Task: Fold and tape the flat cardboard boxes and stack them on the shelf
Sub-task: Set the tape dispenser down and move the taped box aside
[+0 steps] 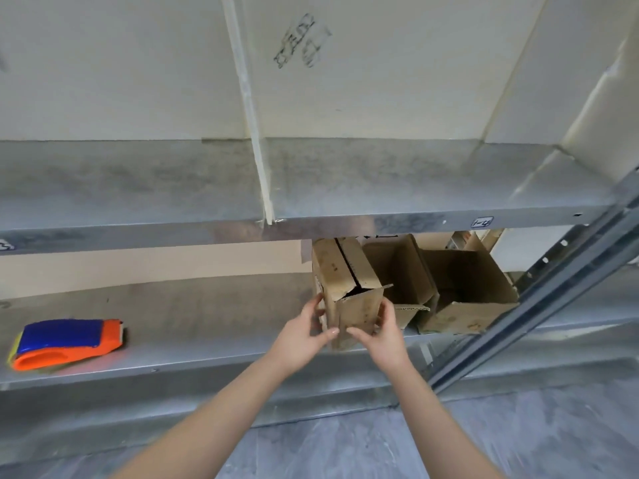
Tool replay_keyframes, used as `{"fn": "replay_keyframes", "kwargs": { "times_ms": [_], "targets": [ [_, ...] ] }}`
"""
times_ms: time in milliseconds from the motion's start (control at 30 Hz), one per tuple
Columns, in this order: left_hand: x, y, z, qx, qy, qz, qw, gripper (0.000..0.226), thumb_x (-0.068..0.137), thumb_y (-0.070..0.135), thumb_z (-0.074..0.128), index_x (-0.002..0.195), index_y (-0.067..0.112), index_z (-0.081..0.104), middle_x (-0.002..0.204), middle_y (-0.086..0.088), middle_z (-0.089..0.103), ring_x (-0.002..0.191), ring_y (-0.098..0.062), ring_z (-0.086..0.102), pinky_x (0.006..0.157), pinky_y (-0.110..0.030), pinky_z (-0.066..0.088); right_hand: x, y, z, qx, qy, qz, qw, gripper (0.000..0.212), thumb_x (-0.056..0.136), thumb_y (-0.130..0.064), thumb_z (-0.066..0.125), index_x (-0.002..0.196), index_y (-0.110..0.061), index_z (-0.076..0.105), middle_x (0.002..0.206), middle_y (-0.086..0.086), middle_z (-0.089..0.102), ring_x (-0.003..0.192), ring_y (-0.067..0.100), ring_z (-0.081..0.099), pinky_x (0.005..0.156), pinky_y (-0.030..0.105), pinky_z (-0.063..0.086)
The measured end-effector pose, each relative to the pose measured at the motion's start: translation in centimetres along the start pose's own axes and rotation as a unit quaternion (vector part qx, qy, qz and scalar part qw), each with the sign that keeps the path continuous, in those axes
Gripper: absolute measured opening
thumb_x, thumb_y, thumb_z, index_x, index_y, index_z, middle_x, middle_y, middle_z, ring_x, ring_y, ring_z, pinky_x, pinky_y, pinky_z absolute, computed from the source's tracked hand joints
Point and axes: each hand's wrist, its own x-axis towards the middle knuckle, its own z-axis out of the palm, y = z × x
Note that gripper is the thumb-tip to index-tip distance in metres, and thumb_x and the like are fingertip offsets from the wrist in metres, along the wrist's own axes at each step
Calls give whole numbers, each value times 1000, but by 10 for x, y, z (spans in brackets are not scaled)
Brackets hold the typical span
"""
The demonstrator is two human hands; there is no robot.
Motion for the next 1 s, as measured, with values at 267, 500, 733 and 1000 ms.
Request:
{"fn": "replay_keyframes", "kwargs": {
  "times_ms": [267,500,733,1000],
  "targets": [
    [33,-9,12,-4,-21,2,1000,70,93,32,62,149,34,20,130,20,47,107,-2,60,82,-18,52,0,12,17,-75,148,53,985,64,75,-33,83,130,-21,53,117,-2,65,104,13,60,87,27,49],
    [58,-6,13,1,-95,7,995,77,91,38,62,151,35,15,149,7,39,121,-14,57,103,-38,47,10,11,5,-79,152,73,982,72,79,-33,80,139,-22,41,119,4,67,109,21,64,89,34,54],
    [56,-4,5,66,-105,4,992,76,93,46,56,153,36,9,154,3,34,137,-19,40,112,-36,33,-5,-4,2,-95,158,42,982,87,79,-39,77,148,-29,25,134,5,59,121,22,58,93,36,50],
    [26,-10,-19,364,-40,88,926,64,96,48,46,151,25,23,156,-2,28,145,-23,20,116,-39,23,-47,-10,1,-174,178,30,968,61,91,-48,59,144,-38,30,145,-8,46,132,19,45,91,38,50]
  ]
}}
